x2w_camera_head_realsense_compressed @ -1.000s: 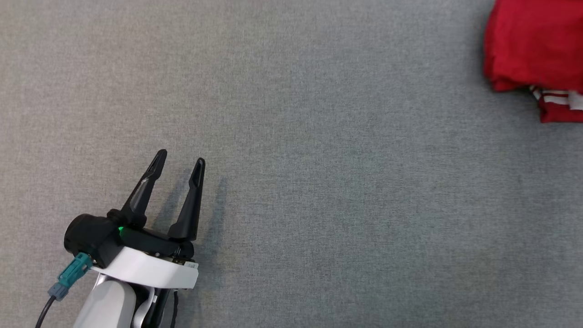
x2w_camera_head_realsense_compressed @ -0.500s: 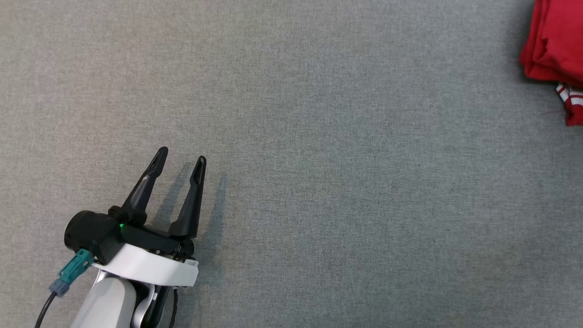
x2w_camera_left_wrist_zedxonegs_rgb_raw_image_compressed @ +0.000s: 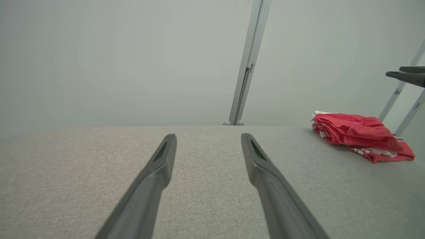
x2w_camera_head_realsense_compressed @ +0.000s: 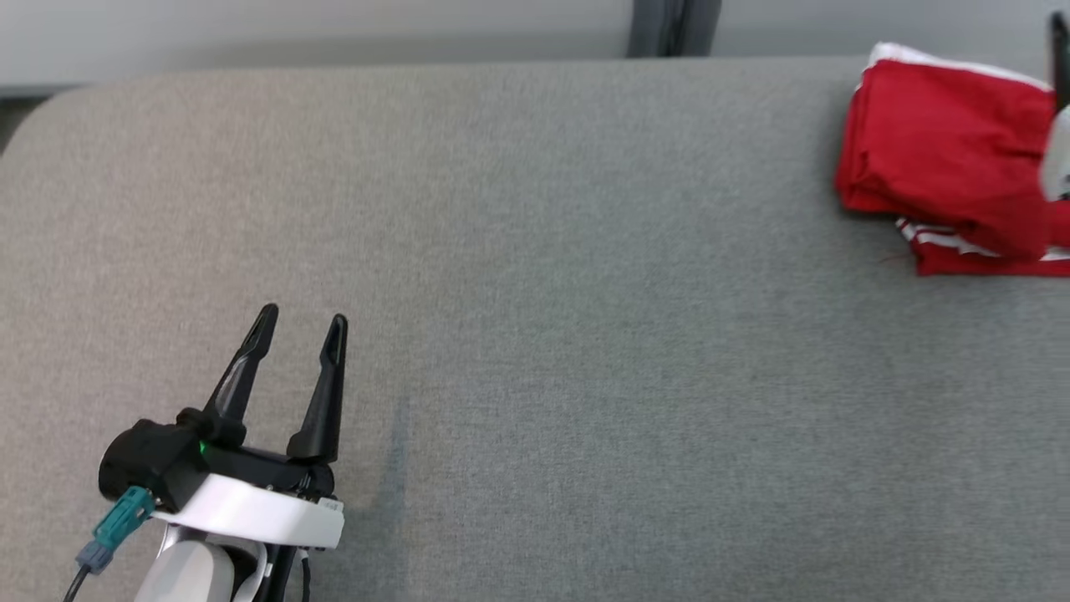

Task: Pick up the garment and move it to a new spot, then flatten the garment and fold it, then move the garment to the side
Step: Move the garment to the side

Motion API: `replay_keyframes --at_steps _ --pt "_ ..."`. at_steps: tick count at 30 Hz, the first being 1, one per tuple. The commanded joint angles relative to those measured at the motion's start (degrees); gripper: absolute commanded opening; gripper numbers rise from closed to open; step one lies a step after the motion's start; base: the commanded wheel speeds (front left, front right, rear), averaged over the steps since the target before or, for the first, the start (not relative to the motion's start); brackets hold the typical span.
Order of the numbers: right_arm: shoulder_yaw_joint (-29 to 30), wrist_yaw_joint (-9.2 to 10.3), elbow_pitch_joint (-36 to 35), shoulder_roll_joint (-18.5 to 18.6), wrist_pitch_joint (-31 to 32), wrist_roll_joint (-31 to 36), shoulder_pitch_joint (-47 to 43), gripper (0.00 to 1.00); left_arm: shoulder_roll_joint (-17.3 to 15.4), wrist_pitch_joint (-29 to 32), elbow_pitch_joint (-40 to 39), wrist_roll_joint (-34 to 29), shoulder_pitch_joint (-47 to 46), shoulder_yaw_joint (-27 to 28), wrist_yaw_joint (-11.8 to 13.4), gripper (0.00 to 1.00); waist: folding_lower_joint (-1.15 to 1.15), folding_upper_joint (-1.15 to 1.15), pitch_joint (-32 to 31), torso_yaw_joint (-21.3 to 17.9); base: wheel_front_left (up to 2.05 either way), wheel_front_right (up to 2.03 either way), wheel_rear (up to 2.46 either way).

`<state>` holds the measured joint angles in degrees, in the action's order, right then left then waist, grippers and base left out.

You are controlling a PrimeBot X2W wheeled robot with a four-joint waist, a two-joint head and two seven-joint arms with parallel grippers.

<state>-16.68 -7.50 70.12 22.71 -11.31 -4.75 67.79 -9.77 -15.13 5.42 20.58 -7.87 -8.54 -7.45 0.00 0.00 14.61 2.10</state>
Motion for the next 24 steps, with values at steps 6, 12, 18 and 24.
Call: replay_keyframes --at_steps 6,12,18,24 --pt "4.0 0.01 -6.8 -4.1 -3.7 -3.1 -8.8 1.0 0.8 0.0 -0.5 -1.3 3.5 3.8 0.7 1.0 0.0 0.0 -9.7 -3.1 0.0 0.0 0.0" --pt "8.8 0.01 -24.5 -5.4 -3.9 -5.7 -24.8 1.0 2.5 0.0 -1.4 -1.1 6.7 6.5 1.6 1.0 0.0 0.0 -13.5 -2.5 0.0 0.0 0.0" --pt "13.4 0.01 -44.7 -9.1 -3.9 -6.6 -44.8 1.0 4.0 0.0 -0.2 1.3 9.6 7.5 1.2 1.0 0.0 0.0 -15.7 -1.9 0.0 0.0 0.0" --pt "15.2 0.01 -56.6 -13.0 -3.9 -7.4 -58.3 1.0 4.6 0.0 0.2 0.4 10.9 9.2 1.2 1.0 0.0 0.0 -16.1 -1.1 0.0 0.0 0.0"
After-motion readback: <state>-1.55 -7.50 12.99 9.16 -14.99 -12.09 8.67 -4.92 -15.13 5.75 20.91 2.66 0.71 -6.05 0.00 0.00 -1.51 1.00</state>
